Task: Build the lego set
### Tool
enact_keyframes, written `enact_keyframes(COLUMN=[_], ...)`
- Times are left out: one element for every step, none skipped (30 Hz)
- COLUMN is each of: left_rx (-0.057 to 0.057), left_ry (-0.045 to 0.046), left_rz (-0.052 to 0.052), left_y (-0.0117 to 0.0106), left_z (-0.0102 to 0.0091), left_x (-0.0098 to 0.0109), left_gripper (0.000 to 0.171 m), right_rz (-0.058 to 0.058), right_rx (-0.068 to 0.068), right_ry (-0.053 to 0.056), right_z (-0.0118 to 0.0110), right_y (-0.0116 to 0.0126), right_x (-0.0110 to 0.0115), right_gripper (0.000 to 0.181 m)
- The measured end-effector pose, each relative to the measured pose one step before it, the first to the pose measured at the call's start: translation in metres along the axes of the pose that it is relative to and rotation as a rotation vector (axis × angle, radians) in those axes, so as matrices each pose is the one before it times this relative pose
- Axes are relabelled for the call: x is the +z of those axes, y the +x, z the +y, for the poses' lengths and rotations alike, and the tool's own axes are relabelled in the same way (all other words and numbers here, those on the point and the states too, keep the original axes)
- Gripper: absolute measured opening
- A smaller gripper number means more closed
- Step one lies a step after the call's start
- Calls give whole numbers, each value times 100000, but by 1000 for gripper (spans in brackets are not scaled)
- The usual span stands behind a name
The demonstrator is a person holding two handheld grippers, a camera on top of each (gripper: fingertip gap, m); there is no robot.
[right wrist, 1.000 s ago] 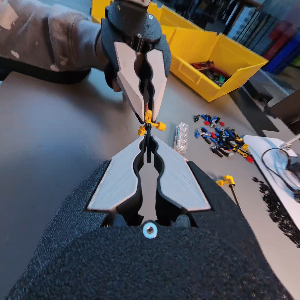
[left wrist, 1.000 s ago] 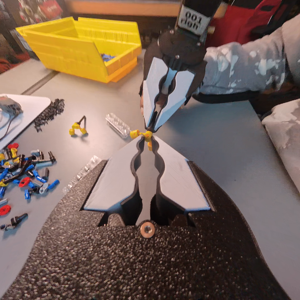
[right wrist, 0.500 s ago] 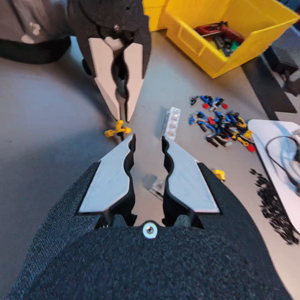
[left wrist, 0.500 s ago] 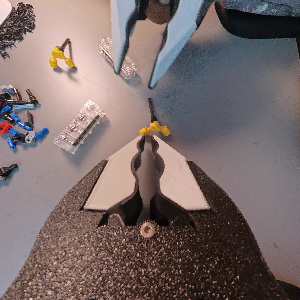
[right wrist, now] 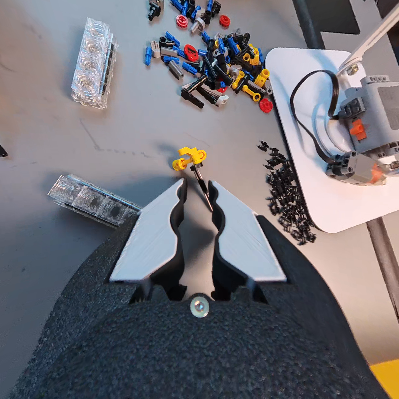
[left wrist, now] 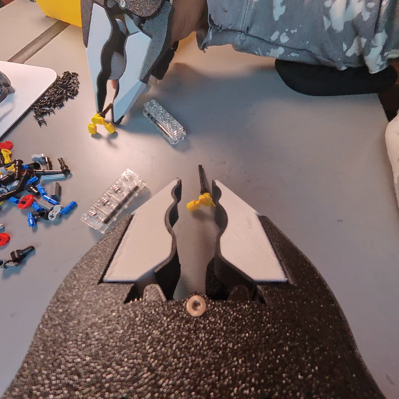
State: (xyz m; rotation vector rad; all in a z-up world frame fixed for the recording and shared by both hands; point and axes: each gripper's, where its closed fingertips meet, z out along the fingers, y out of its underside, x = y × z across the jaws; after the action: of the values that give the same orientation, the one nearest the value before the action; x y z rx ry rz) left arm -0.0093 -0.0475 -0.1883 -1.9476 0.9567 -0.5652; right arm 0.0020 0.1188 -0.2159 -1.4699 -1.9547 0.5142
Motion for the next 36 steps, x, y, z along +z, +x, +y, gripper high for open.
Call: enact_keyframes(left_rx=[330,230,-112,-287,174,613,592,558,509,370,281,327,609,538,185,-3,-102,-408,-751,-572,-359,-423,-348,-196,-137,-247,-379,-487,-584,-478,-256,83,449,804,1079,1058], left_ry=[-1150,-1082,-1000,-786,-714,-715,-437,-481,-345,-65,-129,-181,65,442,857,1144,779,98,-460,-63,578,691,611,490,96,23,240,391,799,698,287,-260,-671,-963,-1378,-1406], left_rz=[-408,447,-1,-795,-209,-94,-669,-348,86,-372,-149,159,29,411,795,754,785,857,454,-813,-1207,-393,168,74,258,143,503,599,292,326,321,220,75,302,387,137], left_y=[-11,109,16,-122,-14,25,-61,-34,14,-78,-73,-53,-55,-17,24,-3,-11,-23,-99,-263,-282,-131,0,0,32,-5,17,23,-33,-16,16,30,57,131,171,150], left_z=[179,182,162,116,109,125,93,96,90,54,70,92,79,21,-58,-105,-34,90,194,111,-26,-95,-93,-77,-21,0,-21,-40,-108,-92,-25,58,116,152,198,212], left_x=[159,121,98,80,80,57,29,12,-15,-34,-65,-71,-102,-153,-182,-225,-232,-236,-190,-158,-115,-81,-38,-9,0,-4,-23,-56,-89,-82,-46,4,56,105,131,142], left_gripper=[25,23,20,17,16,14,11,5,2,0,0,0,0,0,0,0,0,0,0,0,0,0,2,6,10,11,12,12,12,12,12,13,13,13,13,12], right_rz=[497,1376,1455,-134,-892,-606,-90,81,-27,-511,-661,-1318,-2120,-2676,-3249,-3300,-2900,-2613,-1329,-1100,-696,946,1953,330,-737,-134,567,683,555,263,57,106,421,507,362,91], right_rx=[-719,-760,-907,-579,566,959,387,-482,-955,-792,-1010,-954,-738,-451,-72,-270,-399,-683,-852,-654,-140,102,278,775,1219,717,73,-179,-49,130,30,-257,-628,-1015,-918,-332], right_ry=[1132,-215,-609,-1,1380,2285,2256,1979,1942,1500,1659,1561,1278,984,724,728,420,-860,-2053,-2497,-2458,-1928,-480,301,311,-80,-543,-553,-256,142,246,-47,-621,-1215,-1075,50], right_z=[-166,35,85,17,-208,-394,-463,-500,-573,-604,-668,-685,-620,-530,-415,-309,-161,90,336,538,638,653,502,360,294,299,305,240,126,4,-22,0,65,147,137,-8], right_y=[-117,106,160,-63,-170,-126,-94,-134,-216,-349,-462,-636,-813,-979,-1172,-1310,-1321,-1255,-1019,-958,-838,-518,-266,-362,-371,-155,52,148,151,67,-17,-69,-50,-60,-55,-58], right_x=[30,-3,-31,-63,-119,-220,-332,-404,-449,-472,-451,-416,-329,-221,-81,50,129,201,190,147,82,-19,-171,-267,-301,-280,-210,-129,-29,55,140,214,243,268,245,168], right_gripper=[11,5,3,3,3,3,3,4,4,4,4,4,4,4,4,4,4,4,4,4,4,4,4,4,4,4,4,4,4,4,4,4,4,5,6,7])
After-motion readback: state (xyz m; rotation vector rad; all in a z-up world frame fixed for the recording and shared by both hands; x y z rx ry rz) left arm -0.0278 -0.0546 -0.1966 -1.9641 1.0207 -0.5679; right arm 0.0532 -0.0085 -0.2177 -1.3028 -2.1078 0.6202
